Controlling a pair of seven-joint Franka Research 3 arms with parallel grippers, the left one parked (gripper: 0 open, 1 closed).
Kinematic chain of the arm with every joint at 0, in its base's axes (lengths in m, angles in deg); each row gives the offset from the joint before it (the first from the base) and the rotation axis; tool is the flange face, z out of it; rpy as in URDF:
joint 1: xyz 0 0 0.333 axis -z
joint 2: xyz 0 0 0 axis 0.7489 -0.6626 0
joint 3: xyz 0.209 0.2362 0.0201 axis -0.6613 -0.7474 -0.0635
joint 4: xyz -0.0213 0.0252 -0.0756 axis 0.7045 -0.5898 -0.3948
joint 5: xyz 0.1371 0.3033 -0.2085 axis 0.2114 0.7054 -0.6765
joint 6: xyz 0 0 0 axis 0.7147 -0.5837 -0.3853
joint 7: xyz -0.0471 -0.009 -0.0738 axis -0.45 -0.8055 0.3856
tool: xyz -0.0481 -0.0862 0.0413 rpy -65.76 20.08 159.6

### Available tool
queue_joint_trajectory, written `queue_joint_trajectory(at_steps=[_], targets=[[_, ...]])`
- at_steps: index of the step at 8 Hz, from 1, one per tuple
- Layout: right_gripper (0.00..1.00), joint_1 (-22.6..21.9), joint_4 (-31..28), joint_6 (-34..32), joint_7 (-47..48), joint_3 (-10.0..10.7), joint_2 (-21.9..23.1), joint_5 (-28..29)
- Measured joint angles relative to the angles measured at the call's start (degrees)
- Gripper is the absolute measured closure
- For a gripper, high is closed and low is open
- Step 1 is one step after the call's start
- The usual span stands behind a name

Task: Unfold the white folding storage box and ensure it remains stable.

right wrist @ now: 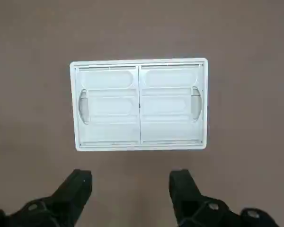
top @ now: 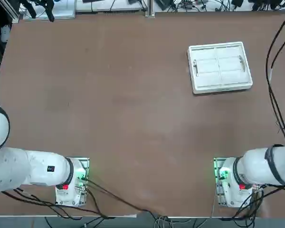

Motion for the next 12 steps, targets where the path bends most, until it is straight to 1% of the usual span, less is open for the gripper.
queue_joint_trajectory(at_steps=[3, 4, 5, 6, 7, 8, 9, 10, 12], targets=[[0.0, -0.5, 0.3, 0.0, 0.0, -0.5, -0.8, 0.1], [0.0, -1.7, 0.4, 0.1, 1.9, -0.6, -1.5, 0.1], [0.0, -3.9, 0.4, 0.9, 6.2, -0.8, -2.5, -0.4], [0.0, -7.3, 0.4, 2.1, 11.3, -0.9, -4.1, -2.1], [0.0, -11.9, 0.3, 2.9, 16.6, -1.1, -6.4, -5.5], [0.0, -16.7, 0.2, 3.9, 22.6, -1.3, -9.4, -8.9], [0.0, -20.6, 0.1, 5.4, 29.4, -1.3, -12.9, -10.7], [0.0, -23.7, 0.0, 7.0, 35.9, -1.4, -16.3, -12.1], [0.0, -29.6, -0.4, 8.5, 45.3, -1.5, -23.5, -18.2]])
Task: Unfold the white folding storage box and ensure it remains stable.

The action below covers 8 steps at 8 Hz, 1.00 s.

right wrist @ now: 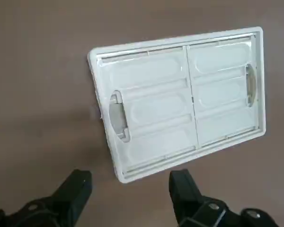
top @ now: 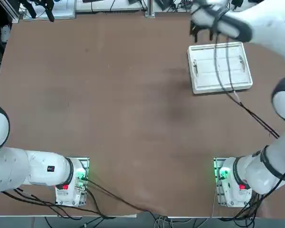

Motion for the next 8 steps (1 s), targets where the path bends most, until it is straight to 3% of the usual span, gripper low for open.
queue_joint_trajectory(at_steps=[3, 6, 8], targets=[[0.0, -5.9, 0.0, 0.8, 7.7, 0.1, -12.5, -10.8], [0.0, -6.4, 5.7, 1.6, 8.4, 0.6, -24.6, -14.4], [0.01, -7.0, 8.8, 1.3, 8.3, 0.8, -27.8, -18.1]])
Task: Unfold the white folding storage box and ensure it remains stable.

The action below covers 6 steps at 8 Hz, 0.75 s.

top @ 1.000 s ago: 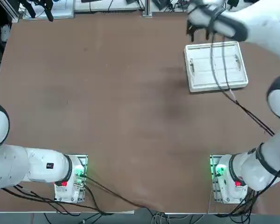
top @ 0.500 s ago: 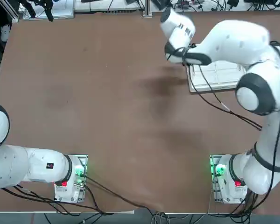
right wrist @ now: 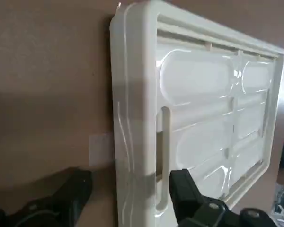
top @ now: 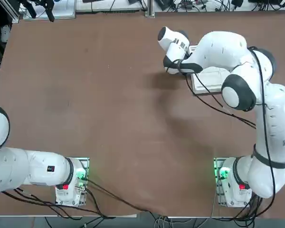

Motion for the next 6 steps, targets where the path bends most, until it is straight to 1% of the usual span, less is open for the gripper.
queue_joint_trajectory(at_steps=[1, 4, 6], targets=[[0.02, -0.3, 0.2, -0.2, 0.0, 0.0, -0.5, -1.5], [0.07, -0.8, 0.3, -2.7, -0.4, 0.0, -1.4, -2.3], [0.19, -0.8, 0.3, -5.5, -1.7, 0.0, -1.4, -3.2]])
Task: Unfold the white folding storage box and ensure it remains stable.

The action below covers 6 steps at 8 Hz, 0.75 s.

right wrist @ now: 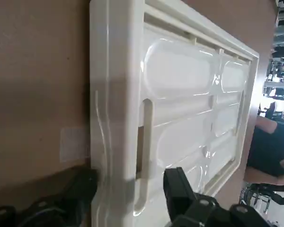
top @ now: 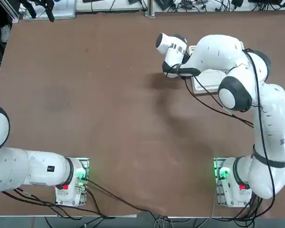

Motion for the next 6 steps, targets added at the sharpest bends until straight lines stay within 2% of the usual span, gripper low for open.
queue_joint_trajectory(at_steps=[3, 6], targets=[[0.3, -0.3, 0.3, -0.3, -0.3, -0.1, 0.0, 0.0], [0.46, -0.5, 0.4, 0.0, -0.3, -0.1, -0.3, 0.0]])
